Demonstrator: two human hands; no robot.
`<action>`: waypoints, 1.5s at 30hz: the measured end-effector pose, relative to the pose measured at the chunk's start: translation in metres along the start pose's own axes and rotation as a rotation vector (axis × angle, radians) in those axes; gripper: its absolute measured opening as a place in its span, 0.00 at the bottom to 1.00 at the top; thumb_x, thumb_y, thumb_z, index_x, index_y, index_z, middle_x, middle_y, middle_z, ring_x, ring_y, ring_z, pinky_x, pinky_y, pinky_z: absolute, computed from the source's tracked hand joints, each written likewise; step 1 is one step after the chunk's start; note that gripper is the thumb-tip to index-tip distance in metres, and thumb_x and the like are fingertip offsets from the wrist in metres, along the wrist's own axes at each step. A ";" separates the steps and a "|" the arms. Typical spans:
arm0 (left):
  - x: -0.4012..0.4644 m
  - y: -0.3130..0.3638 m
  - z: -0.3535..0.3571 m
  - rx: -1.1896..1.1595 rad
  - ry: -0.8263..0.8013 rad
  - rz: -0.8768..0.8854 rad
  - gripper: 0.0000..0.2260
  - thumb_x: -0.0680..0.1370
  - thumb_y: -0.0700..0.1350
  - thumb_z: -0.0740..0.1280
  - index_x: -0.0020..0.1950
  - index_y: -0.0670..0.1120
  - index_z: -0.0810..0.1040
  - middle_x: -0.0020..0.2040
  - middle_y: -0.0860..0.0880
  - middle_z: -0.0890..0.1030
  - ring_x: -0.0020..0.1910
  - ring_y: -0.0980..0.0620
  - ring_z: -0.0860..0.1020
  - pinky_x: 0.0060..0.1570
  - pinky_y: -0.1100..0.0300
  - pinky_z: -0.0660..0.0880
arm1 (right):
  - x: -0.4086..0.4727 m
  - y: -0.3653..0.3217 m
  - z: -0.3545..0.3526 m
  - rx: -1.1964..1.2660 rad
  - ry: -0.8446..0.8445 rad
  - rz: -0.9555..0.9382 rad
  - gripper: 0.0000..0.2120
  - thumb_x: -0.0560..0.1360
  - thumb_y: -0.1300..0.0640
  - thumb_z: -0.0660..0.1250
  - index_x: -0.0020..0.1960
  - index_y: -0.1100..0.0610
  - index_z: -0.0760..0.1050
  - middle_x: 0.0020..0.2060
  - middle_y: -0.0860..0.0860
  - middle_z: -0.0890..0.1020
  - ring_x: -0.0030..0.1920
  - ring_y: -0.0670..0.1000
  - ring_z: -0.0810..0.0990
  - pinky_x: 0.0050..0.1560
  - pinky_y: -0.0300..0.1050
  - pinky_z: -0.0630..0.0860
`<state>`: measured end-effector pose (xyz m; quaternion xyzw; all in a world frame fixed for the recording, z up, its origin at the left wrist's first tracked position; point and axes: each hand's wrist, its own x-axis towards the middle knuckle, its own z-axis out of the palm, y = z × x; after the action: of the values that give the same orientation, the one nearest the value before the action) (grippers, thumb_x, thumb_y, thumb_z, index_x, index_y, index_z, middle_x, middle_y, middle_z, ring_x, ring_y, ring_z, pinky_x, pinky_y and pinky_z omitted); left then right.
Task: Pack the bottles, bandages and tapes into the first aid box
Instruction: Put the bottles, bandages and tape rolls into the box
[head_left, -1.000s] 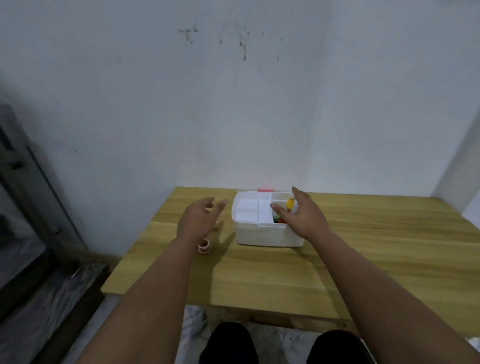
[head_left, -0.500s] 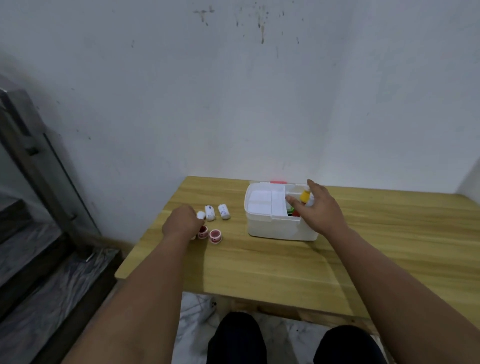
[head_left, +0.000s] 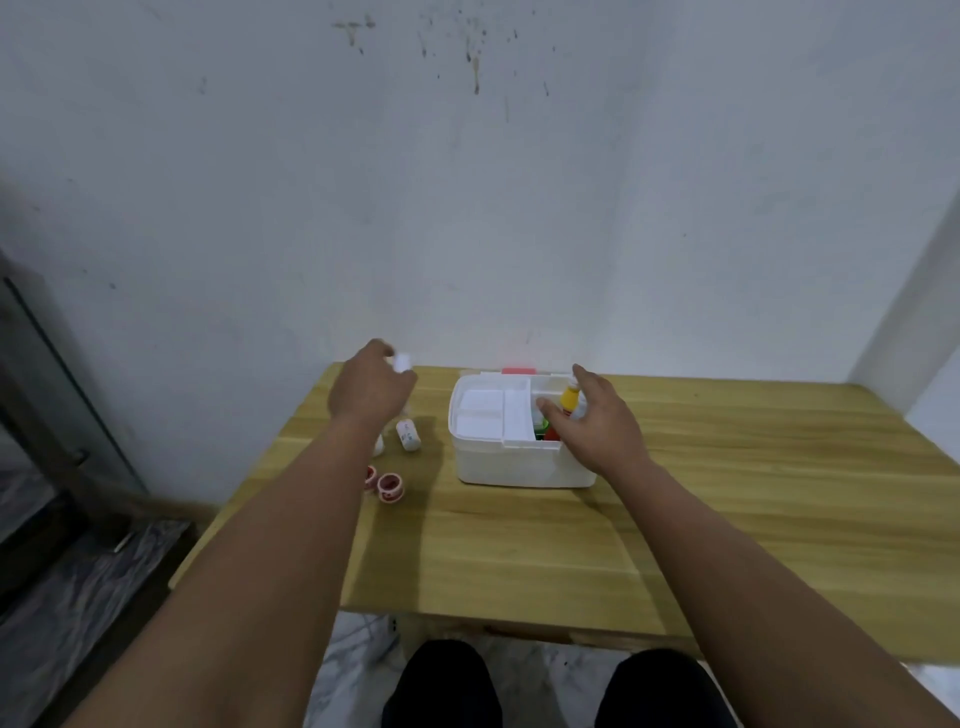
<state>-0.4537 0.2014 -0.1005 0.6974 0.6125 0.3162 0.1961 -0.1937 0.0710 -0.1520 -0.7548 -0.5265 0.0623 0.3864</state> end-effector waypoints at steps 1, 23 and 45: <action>-0.001 0.015 0.006 -0.002 -0.037 0.034 0.21 0.75 0.51 0.69 0.68 0.51 0.75 0.52 0.49 0.84 0.48 0.47 0.83 0.48 0.54 0.78 | 0.000 0.000 0.000 0.003 0.001 0.000 0.39 0.76 0.34 0.65 0.81 0.51 0.60 0.78 0.51 0.66 0.76 0.53 0.66 0.71 0.53 0.69; -0.020 0.069 0.056 0.133 -0.055 0.185 0.10 0.77 0.47 0.64 0.48 0.45 0.84 0.44 0.48 0.83 0.41 0.46 0.79 0.36 0.59 0.70 | 0.001 0.005 0.002 0.008 0.020 -0.008 0.37 0.77 0.36 0.64 0.80 0.50 0.61 0.78 0.51 0.66 0.75 0.54 0.67 0.69 0.55 0.70; -0.011 -0.040 0.040 0.452 -0.330 0.037 0.19 0.77 0.48 0.70 0.68 0.51 0.76 0.66 0.47 0.76 0.61 0.46 0.77 0.48 0.54 0.73 | 0.000 0.003 0.003 -0.005 0.028 0.009 0.36 0.78 0.37 0.64 0.80 0.49 0.61 0.77 0.49 0.66 0.75 0.53 0.68 0.67 0.52 0.70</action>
<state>-0.4563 0.2025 -0.1578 0.7765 0.6145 0.0575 0.1269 -0.1931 0.0721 -0.1558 -0.7591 -0.5176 0.0520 0.3915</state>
